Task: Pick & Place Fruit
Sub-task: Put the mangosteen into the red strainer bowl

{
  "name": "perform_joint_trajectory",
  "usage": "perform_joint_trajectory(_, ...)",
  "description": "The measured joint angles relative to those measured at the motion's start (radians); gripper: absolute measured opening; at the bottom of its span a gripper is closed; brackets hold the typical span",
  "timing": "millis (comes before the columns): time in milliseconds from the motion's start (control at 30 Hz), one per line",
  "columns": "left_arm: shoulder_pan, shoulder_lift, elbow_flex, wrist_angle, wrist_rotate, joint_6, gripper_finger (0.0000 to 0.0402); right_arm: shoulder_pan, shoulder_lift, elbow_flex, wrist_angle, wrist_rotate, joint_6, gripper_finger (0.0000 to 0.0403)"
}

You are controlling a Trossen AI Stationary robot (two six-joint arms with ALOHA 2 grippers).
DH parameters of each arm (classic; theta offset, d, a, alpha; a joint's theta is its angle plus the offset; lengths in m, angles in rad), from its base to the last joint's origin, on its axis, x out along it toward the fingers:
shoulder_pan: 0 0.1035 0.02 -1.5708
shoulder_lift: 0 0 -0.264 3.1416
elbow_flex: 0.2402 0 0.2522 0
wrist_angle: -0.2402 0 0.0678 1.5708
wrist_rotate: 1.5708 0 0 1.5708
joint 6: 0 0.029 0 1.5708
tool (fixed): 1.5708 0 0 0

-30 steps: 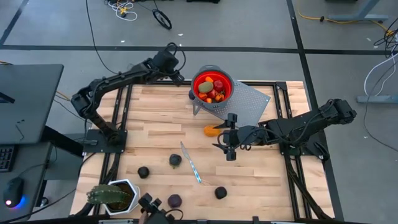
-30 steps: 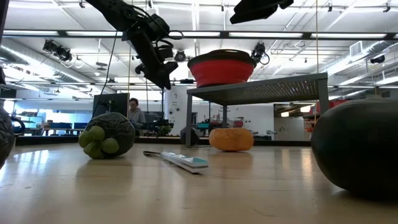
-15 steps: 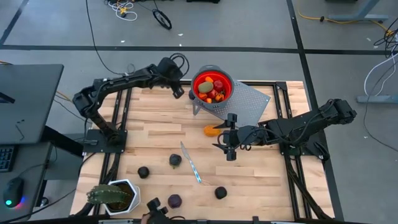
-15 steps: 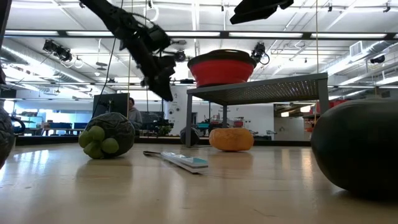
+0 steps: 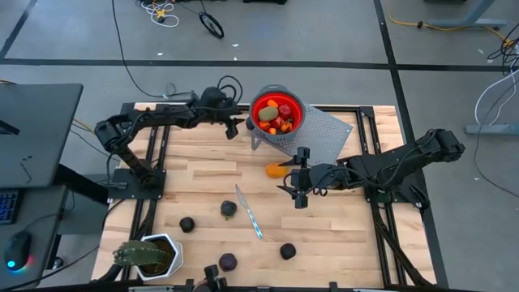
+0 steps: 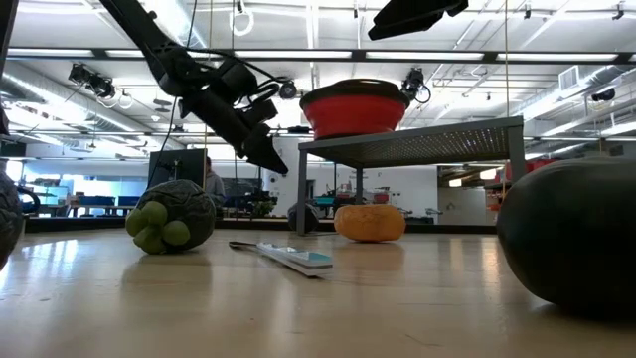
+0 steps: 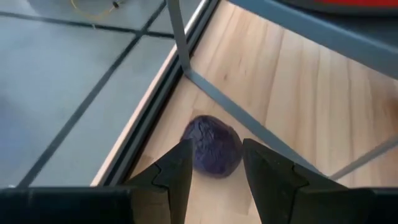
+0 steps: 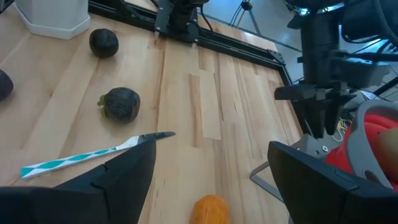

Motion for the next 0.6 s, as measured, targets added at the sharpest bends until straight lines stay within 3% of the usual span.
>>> perform_joint_trajectory(333,-0.004,0.000,-0.036,0.091,0.021,-0.073,0.0155,0.000,0.000,0.000,0.023,0.000,-0.006,0.0318)
perform_joint_trajectory(600,-0.002,0.000,-0.032,0.079,0.016,-0.191,0.0207,0.000,0.000,0.000,0.028,0.000,-0.013,0.0318)
